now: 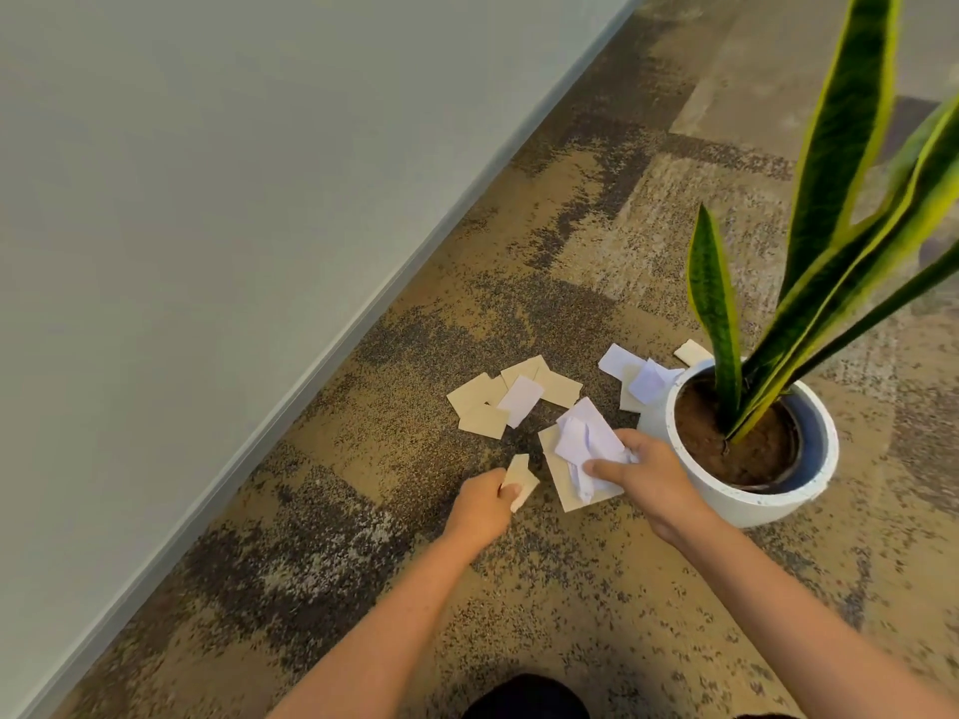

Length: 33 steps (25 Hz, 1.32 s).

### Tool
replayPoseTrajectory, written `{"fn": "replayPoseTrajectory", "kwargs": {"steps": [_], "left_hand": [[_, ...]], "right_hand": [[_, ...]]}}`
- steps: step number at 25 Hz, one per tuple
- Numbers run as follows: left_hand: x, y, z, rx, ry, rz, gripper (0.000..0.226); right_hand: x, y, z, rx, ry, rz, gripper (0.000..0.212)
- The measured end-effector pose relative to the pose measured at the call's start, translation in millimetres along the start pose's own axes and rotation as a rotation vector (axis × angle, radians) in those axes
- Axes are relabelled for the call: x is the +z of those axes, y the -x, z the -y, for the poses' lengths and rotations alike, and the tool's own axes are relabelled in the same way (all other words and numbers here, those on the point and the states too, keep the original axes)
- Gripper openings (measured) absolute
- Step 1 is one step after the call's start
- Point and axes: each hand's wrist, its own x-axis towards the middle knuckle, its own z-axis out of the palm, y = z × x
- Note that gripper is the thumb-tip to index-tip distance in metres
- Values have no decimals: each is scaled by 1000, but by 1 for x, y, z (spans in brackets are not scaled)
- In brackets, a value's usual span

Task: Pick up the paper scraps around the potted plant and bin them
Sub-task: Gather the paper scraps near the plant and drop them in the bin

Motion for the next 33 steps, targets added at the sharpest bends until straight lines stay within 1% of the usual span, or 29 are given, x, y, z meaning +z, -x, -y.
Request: {"fn": "replayPoseTrajectory", "kwargs": {"steps": [3, 4, 7, 9, 11, 12, 13, 14, 15, 17, 19, 21, 23, 26, 30, 33], "left_hand": [[-20, 15, -31, 30, 324, 80, 20], [-25, 21, -44, 53, 431, 94, 18], [-33, 44, -81, 89, 712, 65, 16], [-35, 60, -103, 95, 829, -5, 19], [-36, 79, -124, 114, 894, -77, 31], [-35, 89, -136, 141, 917, -82, 31], [-33, 98, -147, 178, 928, -54, 25], [-29, 110, -161, 218, 905, 9, 17], [-24, 120, -175, 258, 852, 92, 13], [-10, 137, -204, 327, 705, 231, 15], [6, 152, -232, 370, 609, 299, 17], [21, 167, -258, 404, 544, 331, 20], [38, 179, -279, 457, 424, 328, 21], [66, 195, -306, 564, 294, 311, 25], [96, 215, -336, 652, 295, 324, 15], [117, 227, -354, 715, 274, 368, 23]], "right_hand": [[-3, 17, 9, -6, -212, -46, 40], [-5, 23, 13, -26, -262, -75, 42], [-15, 46, 27, -94, -286, -192, 46], [-26, 64, 38, -124, -279, -266, 44], [-41, 84, 50, -159, -303, -321, 42], [-49, 93, 55, -169, -317, -339, 41], [-58, 101, 60, -170, -337, -348, 41], [-67, 109, 64, -163, -374, -351, 40], [-77, 117, 67, -148, -431, -341, 40], [-100, 137, 72, -117, -545, -299, 41], [-123, 157, 72, -93, -617, -248, 40], [-147, 178, 71, -73, -681, -206, 41], [-170, 199, 67, -66, -723, -157, 45], [-204, 229, 61, -114, -823, -113, 48], [-237, 261, 47, -178, -976, -175, 42], [-260, 282, 36, -235, -1050, -222, 39]]}}
